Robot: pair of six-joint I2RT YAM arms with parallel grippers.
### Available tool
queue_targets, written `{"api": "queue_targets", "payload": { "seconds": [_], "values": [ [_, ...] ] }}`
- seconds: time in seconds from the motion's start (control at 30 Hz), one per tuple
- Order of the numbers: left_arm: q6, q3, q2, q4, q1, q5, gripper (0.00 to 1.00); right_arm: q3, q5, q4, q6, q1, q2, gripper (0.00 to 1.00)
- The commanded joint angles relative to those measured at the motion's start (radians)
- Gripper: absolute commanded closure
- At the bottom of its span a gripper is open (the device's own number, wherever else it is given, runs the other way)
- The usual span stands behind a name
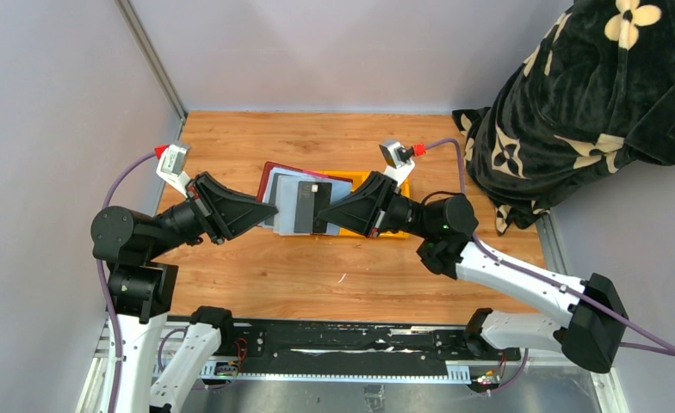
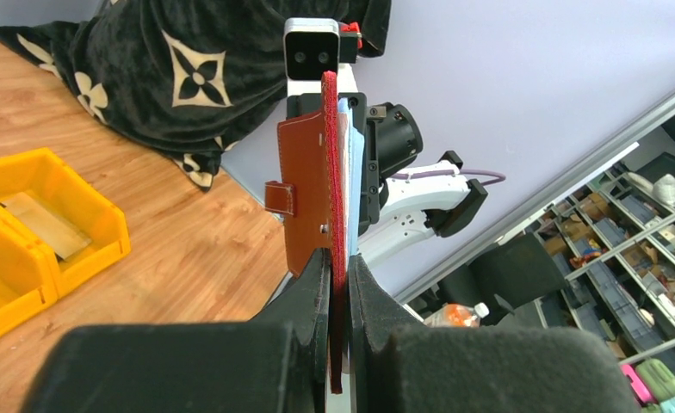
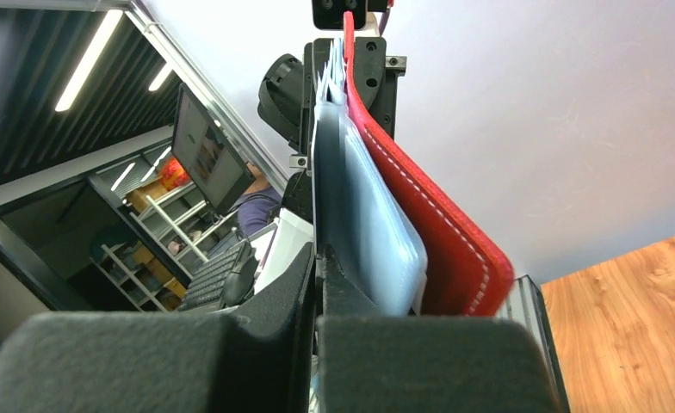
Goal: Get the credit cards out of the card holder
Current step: Remove the credit card from the card holder.
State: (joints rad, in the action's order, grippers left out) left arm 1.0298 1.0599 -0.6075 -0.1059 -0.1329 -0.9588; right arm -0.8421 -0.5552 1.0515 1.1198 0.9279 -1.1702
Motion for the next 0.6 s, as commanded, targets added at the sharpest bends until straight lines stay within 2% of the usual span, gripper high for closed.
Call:
{"api": "queue_targets", "payload": {
  "seconds": [0.0,0.3,0.57],
  "values": [
    [0.011,0.024,-0.002,0.032,0.003,-0.009,1.00,0.044,0.021,-0.050,-0.057,0.006,0.079,1.00],
    [0.007,0.035,-0.008,0.048,0.003,-0.023,1.00,0.115,0.053,-0.214,-0.139,-0.022,0.237,1.00],
    [-0.012,0.041,-0.013,0.057,0.003,-0.044,1.00,0.127,0.099,-0.593,-0.254,-0.131,0.463,1.00]
  ]
}}
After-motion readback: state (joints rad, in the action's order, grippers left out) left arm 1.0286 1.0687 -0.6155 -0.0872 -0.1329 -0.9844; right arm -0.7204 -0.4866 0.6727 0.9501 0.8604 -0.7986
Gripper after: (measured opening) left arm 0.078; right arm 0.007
